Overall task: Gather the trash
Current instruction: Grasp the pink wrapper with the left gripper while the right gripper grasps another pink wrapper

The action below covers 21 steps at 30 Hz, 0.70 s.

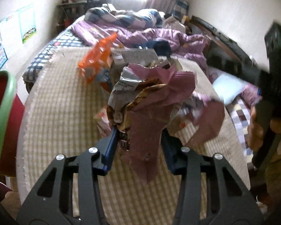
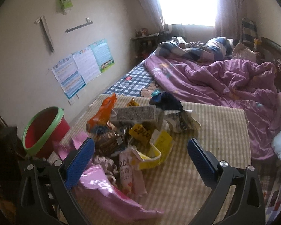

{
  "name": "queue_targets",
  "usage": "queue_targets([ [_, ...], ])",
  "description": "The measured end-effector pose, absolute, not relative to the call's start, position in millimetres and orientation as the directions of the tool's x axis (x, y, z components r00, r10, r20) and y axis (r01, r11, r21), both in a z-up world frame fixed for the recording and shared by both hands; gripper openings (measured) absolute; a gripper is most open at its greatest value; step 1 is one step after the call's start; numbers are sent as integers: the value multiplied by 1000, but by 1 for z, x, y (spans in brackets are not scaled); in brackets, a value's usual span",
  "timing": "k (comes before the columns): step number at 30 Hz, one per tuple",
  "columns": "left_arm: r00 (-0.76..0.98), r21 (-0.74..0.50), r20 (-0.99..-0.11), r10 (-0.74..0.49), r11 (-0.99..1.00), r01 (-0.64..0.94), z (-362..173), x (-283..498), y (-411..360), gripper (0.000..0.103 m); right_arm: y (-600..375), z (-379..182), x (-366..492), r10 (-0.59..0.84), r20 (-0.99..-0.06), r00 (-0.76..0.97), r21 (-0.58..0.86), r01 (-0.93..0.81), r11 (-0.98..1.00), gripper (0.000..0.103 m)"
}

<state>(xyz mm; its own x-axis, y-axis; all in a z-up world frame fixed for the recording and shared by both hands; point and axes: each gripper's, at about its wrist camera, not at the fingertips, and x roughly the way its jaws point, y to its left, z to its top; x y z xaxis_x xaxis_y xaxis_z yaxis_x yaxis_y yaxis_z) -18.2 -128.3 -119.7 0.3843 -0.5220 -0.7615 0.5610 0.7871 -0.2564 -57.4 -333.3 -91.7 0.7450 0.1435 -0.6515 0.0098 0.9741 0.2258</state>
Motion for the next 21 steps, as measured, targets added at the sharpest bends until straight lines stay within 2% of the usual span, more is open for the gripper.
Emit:
queue_targets([
  [9,527,-273,-676,-515,840,469,-81,4,-101,42,-306,-99,-79,272,-679,682,189,-196,962,96],
  [13,572,-287,-659,-489,866,410,-71,14,-82,42,-279,-111,-86,198,-721,664,26,-260,965,96],
  [14,581,-292,-656,-481,872,392,-69,16,-77,42,-274,-116,-85,165,-736,657,-15,-260,965,90],
  [15,589,-295,-655,-474,877,378,-69,17,-71,42,-269,-123,-84,157,-745,649,-28,-265,964,79],
  [16,594,-297,-654,-467,882,366,-68,19,-67,42,-267,-127,-81,161,-755,635,-26,-274,961,74],
  [18,616,-295,-649,-447,894,338,-64,22,-55,42,-265,-135,-80,189,-771,608,5,-292,957,54],
  [19,628,-291,-646,-434,900,323,-62,23,-49,42,-265,-138,-79,199,-776,599,17,-296,955,49],
  [21,646,-286,-641,-414,910,299,-60,23,-41,42,-267,-138,-81,210,-770,602,28,-297,954,47],
])
